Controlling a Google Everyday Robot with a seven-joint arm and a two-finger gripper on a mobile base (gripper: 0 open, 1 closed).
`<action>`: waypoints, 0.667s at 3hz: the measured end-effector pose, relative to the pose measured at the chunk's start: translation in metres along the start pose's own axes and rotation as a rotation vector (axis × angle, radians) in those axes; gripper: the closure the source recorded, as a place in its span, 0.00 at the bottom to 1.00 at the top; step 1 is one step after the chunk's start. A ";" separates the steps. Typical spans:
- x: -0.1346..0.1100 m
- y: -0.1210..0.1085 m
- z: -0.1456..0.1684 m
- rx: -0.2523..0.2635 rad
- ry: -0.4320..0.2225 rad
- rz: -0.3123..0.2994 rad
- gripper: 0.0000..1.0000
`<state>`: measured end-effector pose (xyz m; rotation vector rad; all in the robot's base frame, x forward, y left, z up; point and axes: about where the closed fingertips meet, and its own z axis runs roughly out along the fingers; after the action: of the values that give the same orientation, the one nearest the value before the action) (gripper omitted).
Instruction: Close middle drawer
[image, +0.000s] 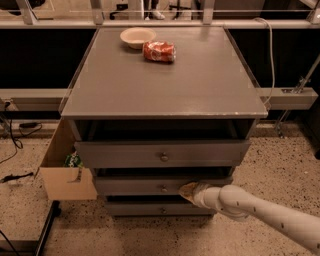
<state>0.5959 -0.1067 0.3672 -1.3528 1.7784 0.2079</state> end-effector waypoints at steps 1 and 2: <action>0.000 0.002 -0.001 0.000 0.000 0.000 1.00; 0.001 0.015 -0.018 -0.065 0.003 0.027 1.00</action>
Offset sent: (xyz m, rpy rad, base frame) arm -0.0396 -0.0122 0.0099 0.0226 0.1117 0.0560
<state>0.5735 -0.1116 0.3723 -1.3765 1.8073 0.2806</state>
